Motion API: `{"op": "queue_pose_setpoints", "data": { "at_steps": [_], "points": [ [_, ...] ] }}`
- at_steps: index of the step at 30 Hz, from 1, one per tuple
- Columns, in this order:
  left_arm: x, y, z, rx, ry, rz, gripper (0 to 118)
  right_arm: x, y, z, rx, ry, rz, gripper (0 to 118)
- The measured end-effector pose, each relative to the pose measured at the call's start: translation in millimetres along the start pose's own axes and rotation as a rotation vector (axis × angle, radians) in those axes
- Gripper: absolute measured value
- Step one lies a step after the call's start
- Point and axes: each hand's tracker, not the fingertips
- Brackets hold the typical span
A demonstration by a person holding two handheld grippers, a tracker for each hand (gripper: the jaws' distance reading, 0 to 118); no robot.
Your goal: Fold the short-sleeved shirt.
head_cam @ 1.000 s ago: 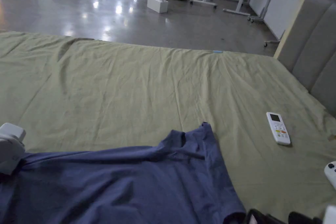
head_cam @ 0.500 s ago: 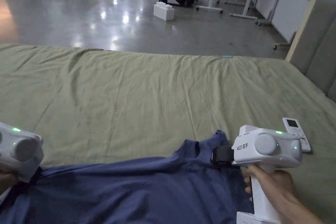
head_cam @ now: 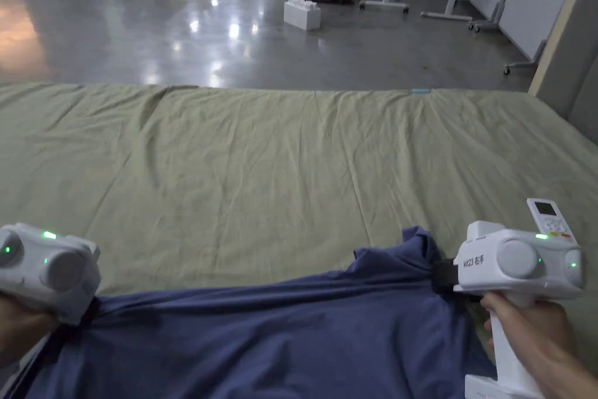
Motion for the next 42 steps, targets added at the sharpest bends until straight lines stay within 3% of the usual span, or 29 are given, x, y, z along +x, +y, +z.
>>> {"op": "queue_pose_setpoints", "data": {
  "at_steps": [3, 5, 9, 13, 17, 22, 25, 29, 37, 39, 42],
  "points": [
    [-2.5, -7.8, 2.3, 0.046, -0.005, 0.006, 6, -5.2, -1.9, 6.3, 0.017, 0.019, 0.017, 3],
    [-14.5, -15.8, 8.6, 0.112, -0.038, 0.041, 5, -7.4, -4.5, 22.5, 0.064, 0.065, 0.002, 3],
    [-48.2, -40.4, 67.0, 0.318, -0.156, 0.179, 5, -4.8, -1.2, 73.4, 0.168, 0.137, 0.058, 3],
    [-80.7, -77.0, 168.6, 0.530, -0.256, 0.252, 5, 6.1, 0.9, 154.3, 0.294, 0.223, -0.028, 3],
    [-93.6, -119.6, 277.6, 0.688, -0.299, 0.228, 5, 15.2, -3.3, 250.3, 0.433, 0.245, -0.022, 3],
    [-106.9, -163.6, 389.5, 0.833, -0.294, 0.227, 5, 20.1, -10.1, 368.3, 0.569, 0.229, -0.004, 3],
    [-120.8, -184.0, 443.6, 0.913, -0.270, 0.245, 5, 30.1, -8.2, 436.3, 0.659, 0.245, -0.052, 3],
    [-139.9, -205.0, 504.6, 1.028, -0.246, 0.305, 5, 39.9, 2.1, 516.1, 0.778, 0.210, -0.023, 3],
    [-167.4, -212.1, 591.8, 1.164, -0.199, 0.338, 5, 36.3, 36.4, 621.3, 0.968, 0.145, 0.057, 3],
    [-173.4, -207.6, 606.9, 1.188, -0.187, 0.347, 5, 31.6, 45.2, 638.4, 0.973, 0.144, 0.041, 3],
    [-181.3, -198.3, 623.3, 1.209, -0.150, 0.357, 5, 21.8, 59.8, 662.5, 1.041, 0.105, 0.092, 3]
  ]
}}
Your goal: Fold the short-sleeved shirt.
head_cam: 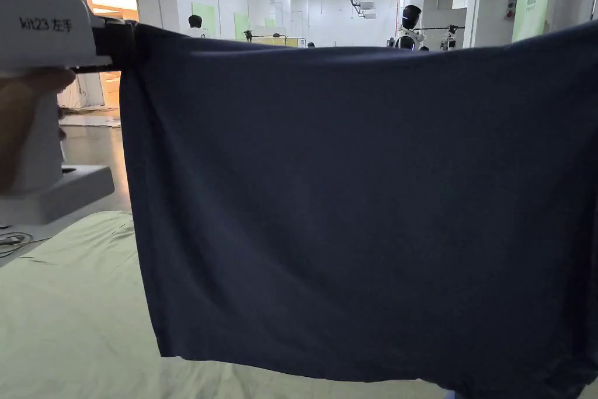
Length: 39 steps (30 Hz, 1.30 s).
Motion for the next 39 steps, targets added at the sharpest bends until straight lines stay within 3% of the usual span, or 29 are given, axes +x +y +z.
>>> {"op": "queue_pose_setpoints", "data": {
  "at_steps": [18, 32, 35, 37, 38, 39],
  "points": [
    [0.5, -12.3, -49.4, -0.023, 0.039, -0.037, 5, -4.4, -12.0, -38.8, -0.023, -0.035, 0.037, 3],
    [-9.4, -60.4, -153.0, -0.087, 0.091, -0.090, 5, -16.5, -79.9, -126.7, -0.079, -0.039, 0.030, 3],
    [-10.6, -70.7, -178.5, -0.100, 0.109, -0.092, 5, -25.8, -92.2, -147.1, -0.086, -0.082, 0.008, 3],
    [-10.3, -75.9, -193.1, -0.102, 0.126, -0.086, 5, -33.2, -91.8, -160.1, -0.035, -0.115, 0.069, 3],
    [-11.0, -77.7, -201.6, -0.107, 0.133, -0.078, 5, -36.8, -99.5, -168.5, -0.120, -0.112, -0.032, 3],
    [-11.3, -78.8, -206.0, -0.115, 0.137, -0.069, 5, -40.5, -95.8, -175.4, -0.078, -0.111, 0.030, 3]
  ]
}}
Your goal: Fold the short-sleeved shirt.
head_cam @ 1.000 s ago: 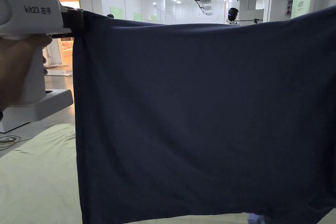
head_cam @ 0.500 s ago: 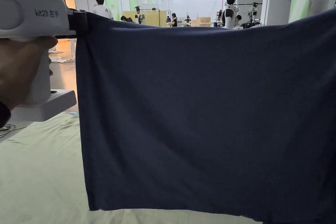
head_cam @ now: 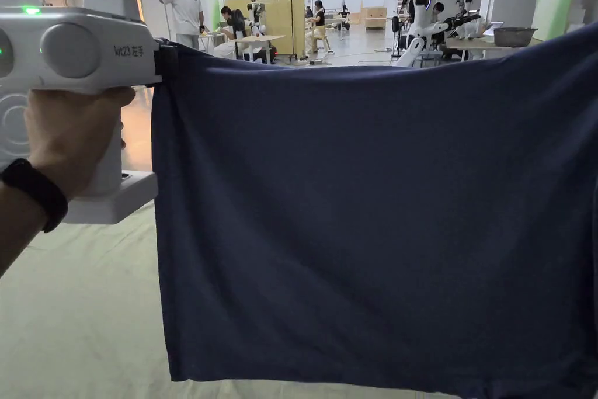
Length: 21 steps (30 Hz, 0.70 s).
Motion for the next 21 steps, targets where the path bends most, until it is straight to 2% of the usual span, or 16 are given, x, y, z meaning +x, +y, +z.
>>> {"op": "queue_pose_setpoints", "data": {
  "at_steps": [1, 2, 3, 4, 5, 11, 13, 16, 18, 19, 20, 21],
  "points": [
    [-0.4, -2.1, -3.8, 0.008, -0.002, 0.001, 5, -3.5, 1.2, -6.5, 0.020, 0.000, 0.031, 3],
    [-0.3, -3.2, -9.9, 0.012, -0.001, 0.000, 5, -7.0, -0.2, -13.5, 0.015, -0.016, 0.025, 3],
    [-0.3, -3.5, -15.6, 0.010, 0.004, 0.002, 5, -8.7, 5.1, -18.7, 0.055, -0.029, 0.087, 3],
    [-0.4, -3.4, -22.4, 0.001, 0.011, 0.002, 5, -10.6, 2.4, -28.6, 0.011, -0.017, 0.041, 3],
    [-0.8, -3.3, -29.4, -0.005, 0.016, 0.000, 5, -14.1, 5.0, -36.7, 0.011, -0.022, 0.078, 3],
    [-0.1, -16.9, -50.5, -0.019, -0.004, 0.060, 5, -17.8, -9.4, -73.1, -0.016, -0.006, 0.134, 3],
    [4.4, -21.9, -57.6, -0.045, 0.019, 0.014, 5, -19.1, -14.9, -85.8, -0.039, -0.027, 0.152, 3],
    [5.7, -35.1, -66.9, -0.053, 0.013, -0.011, 5, -20.5, -24.9, -87.9, -0.033, -0.028, 0.142, 3],
    [5.5, -48.6, -74.9, -0.065, 0.005, 0.001, 5, -20.7, -39.1, -94.2, -0.089, -0.020, 0.104, 3],
    [5.1, -60.0, -79.0, -0.087, 0.001, 0.016, 5, -21.0, -46.0, -96.7, -0.072, -0.014, 0.136, 3],
    [5.7, -71.7, -82.0, -0.111, 0.005, 0.026, 5, -20.1, -56.1, -97.6, -0.079, 0.001, 0.133, 3],
    [5.7, -83.8, -83.4, -0.132, 0.005, 0.033, 5, -20.0, -71.3, -96.4, -0.133, 0.027, 0.089, 3]
  ]
}}
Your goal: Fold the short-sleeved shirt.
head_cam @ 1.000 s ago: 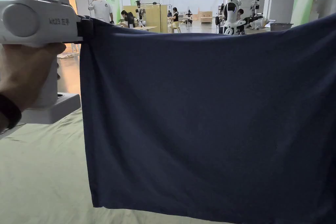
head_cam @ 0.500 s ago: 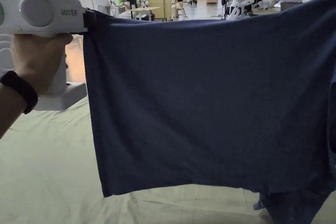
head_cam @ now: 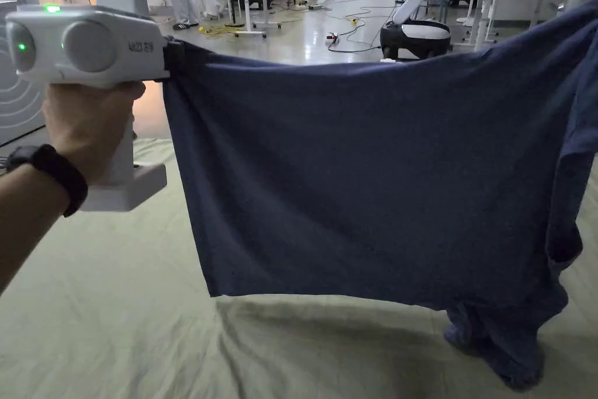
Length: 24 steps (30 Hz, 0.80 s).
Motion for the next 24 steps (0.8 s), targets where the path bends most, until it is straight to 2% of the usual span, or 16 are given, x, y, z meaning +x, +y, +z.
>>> {"op": "queue_pose_setpoints", "data": {
  "at_steps": [1, 4, 6, 12, 15, 17, 18, 19, 21, 24],
  "points": [
    [-1.0, -14.7, -2.3, -0.008, -0.010, 0.005, 5, -1.7, -11.9, -0.5, 0.003, 0.010, 0.019, 3],
    [-3.4, -61.5, -2.4, -0.066, -0.034, 0.020, 5, -3.8, -62.9, -3.6, -0.078, 0.054, -0.007, 3],
    [-4.9, -94.5, 9.0, -0.063, -0.053, 0.023, 5, -1.8, -96.6, 5.7, -0.128, 0.093, -0.072, 3],
    [-14.1, -190.5, 68.6, -0.116, -0.139, 0.094, 5, 8.7, -194.6, 82.1, -0.214, 0.165, -0.087, 3],
    [-22.1, -243.6, 112.8, -0.155, -0.161, 0.124, 5, 18.6, -241.8, 136.3, -0.306, 0.159, -0.166, 3],
    [-27.6, -282.1, 142.4, -0.210, -0.188, 0.114, 5, 24.0, -270.9, 181.0, -0.316, 0.133, -0.279, 3],
    [-28.0, -295.9, 156.5, -0.189, -0.161, 0.105, 5, 24.2, -278.0, 197.0, -0.343, 0.151, -0.307, 3],
    [-34.3, -316.2, 171.9, -0.184, -0.154, 0.103, 5, 24.0, -292.0, 222.8, -0.325, 0.127, -0.324, 3],
    [-39.5, -337.6, 194.2, -0.212, -0.178, 0.122, 5, 20.1, -307.7, 256.6, -0.349, 0.121, -0.287, 3],
    [-39.5, -372.4, 228.4, -0.263, -0.173, 0.150, 5, 17.4, -332.1, 299.8, -0.391, 0.140, -0.283, 3]
  ]
}}
